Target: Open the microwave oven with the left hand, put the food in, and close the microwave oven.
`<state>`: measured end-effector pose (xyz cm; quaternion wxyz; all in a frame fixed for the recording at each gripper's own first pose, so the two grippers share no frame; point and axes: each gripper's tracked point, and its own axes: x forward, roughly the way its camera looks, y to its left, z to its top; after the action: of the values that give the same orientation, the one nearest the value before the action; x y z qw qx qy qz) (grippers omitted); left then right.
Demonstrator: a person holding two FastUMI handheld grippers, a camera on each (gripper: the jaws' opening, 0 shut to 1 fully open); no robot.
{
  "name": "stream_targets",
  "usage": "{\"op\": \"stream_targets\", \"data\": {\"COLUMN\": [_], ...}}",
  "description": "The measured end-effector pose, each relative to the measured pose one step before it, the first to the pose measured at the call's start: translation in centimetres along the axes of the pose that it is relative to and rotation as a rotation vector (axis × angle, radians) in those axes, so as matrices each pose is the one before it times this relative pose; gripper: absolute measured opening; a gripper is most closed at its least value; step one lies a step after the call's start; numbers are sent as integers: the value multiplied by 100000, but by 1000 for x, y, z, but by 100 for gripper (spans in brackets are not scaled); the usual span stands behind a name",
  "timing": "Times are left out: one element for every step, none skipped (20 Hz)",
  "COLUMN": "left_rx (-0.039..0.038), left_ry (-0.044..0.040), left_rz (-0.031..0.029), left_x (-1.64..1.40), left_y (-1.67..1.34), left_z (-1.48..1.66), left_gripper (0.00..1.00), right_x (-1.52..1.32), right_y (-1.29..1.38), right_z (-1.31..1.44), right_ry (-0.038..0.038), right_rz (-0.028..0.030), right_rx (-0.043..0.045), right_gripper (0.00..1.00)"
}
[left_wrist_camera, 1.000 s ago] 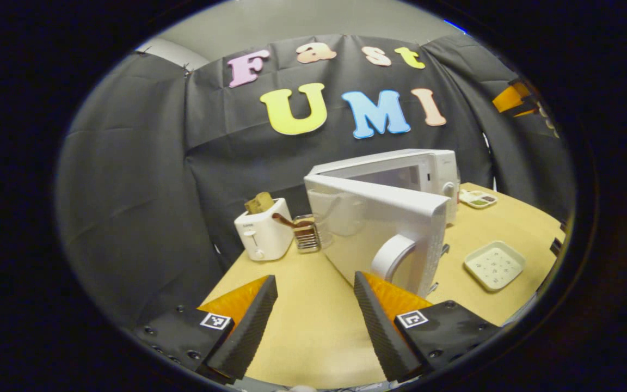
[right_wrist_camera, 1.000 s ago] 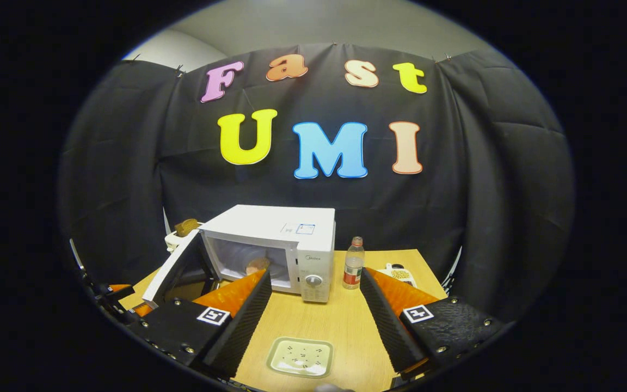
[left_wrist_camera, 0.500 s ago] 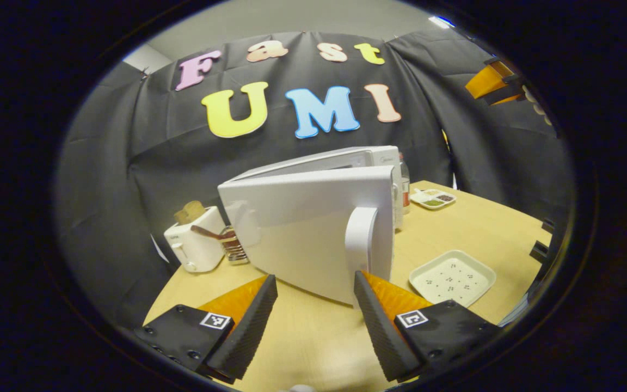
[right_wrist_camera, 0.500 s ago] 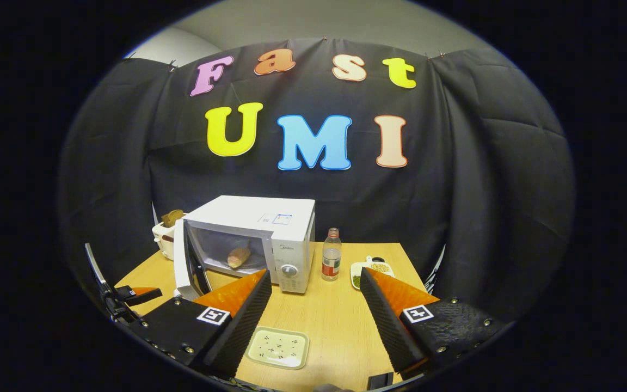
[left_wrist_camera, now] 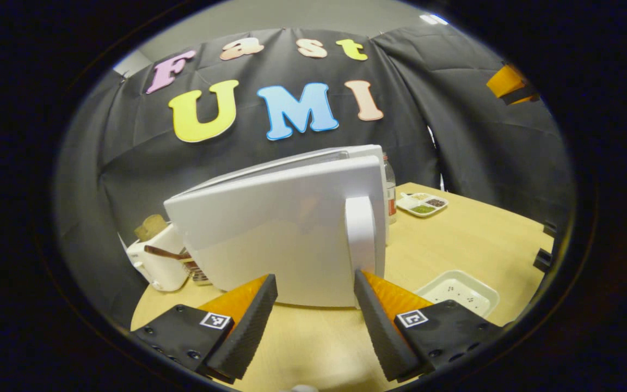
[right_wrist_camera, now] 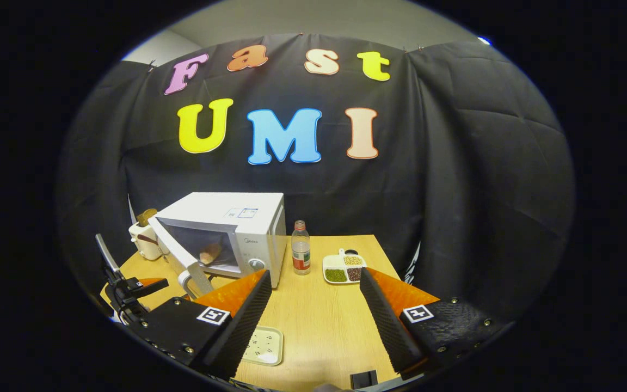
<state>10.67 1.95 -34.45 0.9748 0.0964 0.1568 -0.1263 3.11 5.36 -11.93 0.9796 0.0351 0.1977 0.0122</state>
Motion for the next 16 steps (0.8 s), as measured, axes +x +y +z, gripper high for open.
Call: {"op": "stream_targets", "data": {"left_rx": [468,655,494,-43,-72,122,-26,-78,-115,37,505,619,-78,-716,-612,-502], "left_ry": [-401,-500,24,8,-8,-100,-308,-429,-43,-387,-58,-383,29,8,-170,-231], "left_rz": [-579,-356,-338,-486,-501,-276,38,55,-13,223,-51,393,172,45,202,670], "left_x": [615,644,557,548,672,537,530,575,584,659,586,466,459,426,415,405], "left_y": [-235,-179,-146,-116,-295,-113,-88,-105,-151,-52,-122,-26,-114,-156,-144,9], "left_z": [254,396,69,124,62,216,129,300,121,264,191,252,119,122,192,239], "left_gripper": [95,95,95,95,95,95,95,95,95,94,94,96,98,100,100,100], "right_x": [135,119,57,16,30,28,29,-168,-114,-41,47,18,-29,-28,-1,102], "right_y": [-428,-512,-388,-382,-245,-316,-320,224,-218,-17,-163,-112,-108,5,-87,-146], "right_z": [94,86,-16,-72,72,-48,-8,-475,-9,-24,66,-143,-50,-88,15,-25], "right_ry": [272,-9,256,205,43,219,316,-20,-145,-189,-56,228,25,384,23,78], "right_rz": [-444,-900,-902,-901,-595,-846,-717,-683,-406,-82,-343,-444,-398,243,-260,-2], "right_rx": [462,282,210,572,649,240,120,43,182,-215,-545,-438,275,393,433,179], "right_gripper": [100,100,100,100,100,100,100,100,100,100,100,100,100,100,100,100]}}
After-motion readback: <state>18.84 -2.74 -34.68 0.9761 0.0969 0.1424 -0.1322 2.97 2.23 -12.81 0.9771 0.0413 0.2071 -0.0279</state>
